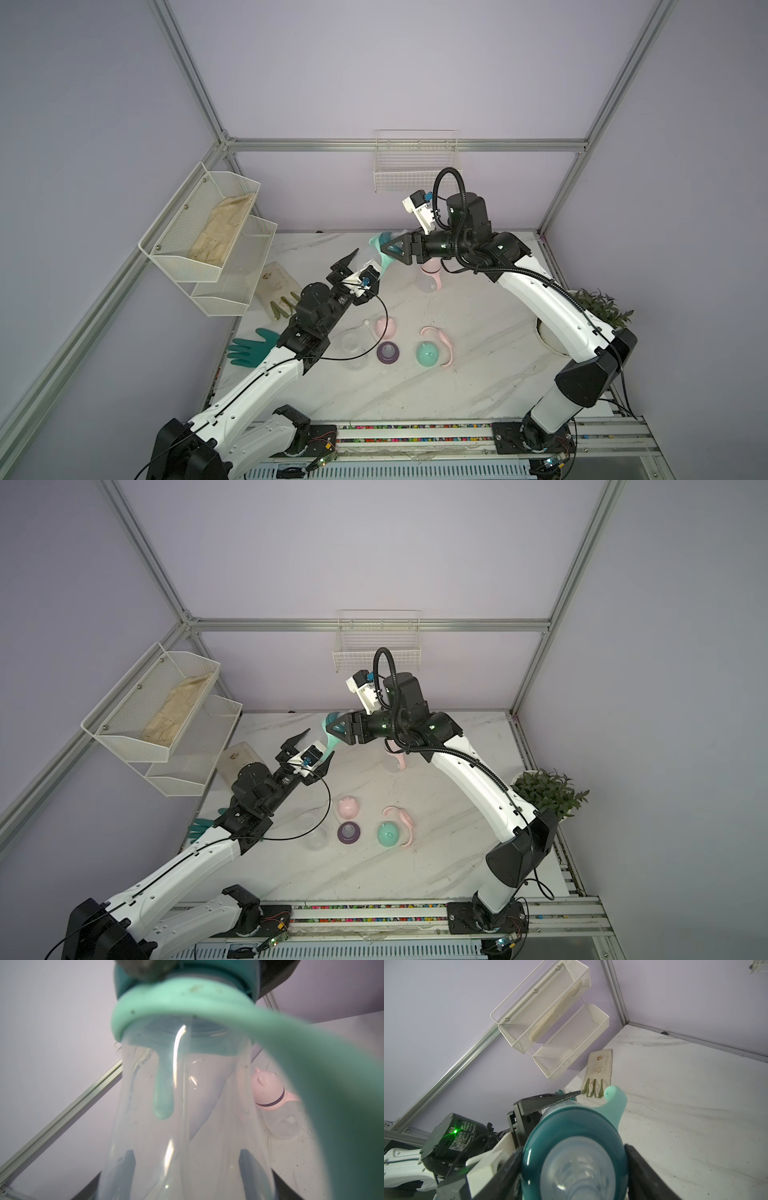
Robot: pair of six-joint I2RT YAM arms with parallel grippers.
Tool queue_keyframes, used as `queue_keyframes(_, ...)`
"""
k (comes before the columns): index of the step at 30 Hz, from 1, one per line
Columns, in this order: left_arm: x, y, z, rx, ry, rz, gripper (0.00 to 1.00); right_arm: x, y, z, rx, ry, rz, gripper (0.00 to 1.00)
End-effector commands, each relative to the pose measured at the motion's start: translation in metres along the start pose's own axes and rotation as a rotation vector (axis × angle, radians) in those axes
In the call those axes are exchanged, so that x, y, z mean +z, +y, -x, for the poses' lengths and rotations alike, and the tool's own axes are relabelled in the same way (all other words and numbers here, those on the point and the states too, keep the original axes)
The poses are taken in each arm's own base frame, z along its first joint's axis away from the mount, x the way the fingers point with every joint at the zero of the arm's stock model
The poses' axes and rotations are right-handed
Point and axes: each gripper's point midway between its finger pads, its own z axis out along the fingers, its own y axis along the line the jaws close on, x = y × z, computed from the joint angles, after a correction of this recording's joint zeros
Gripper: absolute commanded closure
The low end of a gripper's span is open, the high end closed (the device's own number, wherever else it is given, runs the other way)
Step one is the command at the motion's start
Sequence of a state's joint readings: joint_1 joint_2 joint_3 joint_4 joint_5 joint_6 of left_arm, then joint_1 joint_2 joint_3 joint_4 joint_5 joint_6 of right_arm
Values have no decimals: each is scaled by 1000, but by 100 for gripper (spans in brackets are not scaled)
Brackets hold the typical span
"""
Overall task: Assemble the baby bottles
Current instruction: Screw the nipple onto the baby bottle.
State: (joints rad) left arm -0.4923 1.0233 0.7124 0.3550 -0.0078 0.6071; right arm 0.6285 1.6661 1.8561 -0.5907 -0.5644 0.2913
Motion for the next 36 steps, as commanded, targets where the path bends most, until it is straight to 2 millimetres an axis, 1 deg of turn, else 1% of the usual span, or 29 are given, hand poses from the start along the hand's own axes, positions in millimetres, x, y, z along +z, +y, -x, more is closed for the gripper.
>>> queue_keyframes(1, -5, 31, 25, -13, -97, 152, 100, 10, -10, -44, 71, 136, -43, 81)
queue_keyframes(4, -6, 40, 23, 28, -85, 231, 100, 20, -10, -40, 183, 67, 5, 82)
queue_keyframes(6, -7, 46, 23, 55, -81, 280, 100, 27, -10, -33, 245, 3, 29, 83)
queue_keyframes(8, -7, 52, 22, 77, -73, 325, 100, 32, -15, -25, 301, -53, 15, 86)
queue_keyframes(12, -8, 60, 14, 119, -37, 412, 100, 31, -21, -6, 389, -163, 0, 88)
queue_keyframes(13, -7, 59, 11, 130, -24, 418, 100, 30, -22, -2, 412, -183, -2, 84)
queue_keyframes(15, -4, 58, 7, 133, -10, 418, 100, 29, -23, 3, 422, -202, -10, 64)
queue_keyframes(16, -3, 56, 6, 118, -12, 409, 100, 28, -22, 2, 404, -192, -13, 52)
queue_keyframes(17, -3, 54, 6, 88, -16, 395, 100, 26, -20, 2, 353, -178, -22, 42)
queue_keyframes(19, -3, 54, 6, -20, -18, 372, 100, 15, -18, 0, 228, -143, -57, 28)
queue_keyframes(21, 1, 44, 7, -111, -5, 279, 100, -5, -17, -3, 113, -107, -97, 16)
queue_keyframes(22, 2, 36, 8, -140, 2, 221, 100, -15, -17, -4, 71, -94, -115, 13)
queue_keyframes(25, 5, 17, 14, -241, -2, 68, 100, -51, -17, -6, -30, -66, -175, 8)
queue_keyframes(28, 5, -5, 26, -335, -26, -122, 100, -81, -2, -8, -163, -32, -190, 7)
queue_keyframes(30, 1, -25, 41, -413, -56, -317, 100, -96, 11, -12, -247, -8, -176, 7)
queue_keyframes(32, -9, -42, 60, -486, -107, -522, 100, -106, 26, -18, -316, 16, -133, 8)
queue_keyframes(35, -36, -64, 95, -563, -231, -857, 100, -113, 43, -32, -377, 73, -48, 8)
queue_keyframes(36, -43, -67, 104, -583, -264, -937, 100, -115, 47, -36, -391, 91, -30, 8)
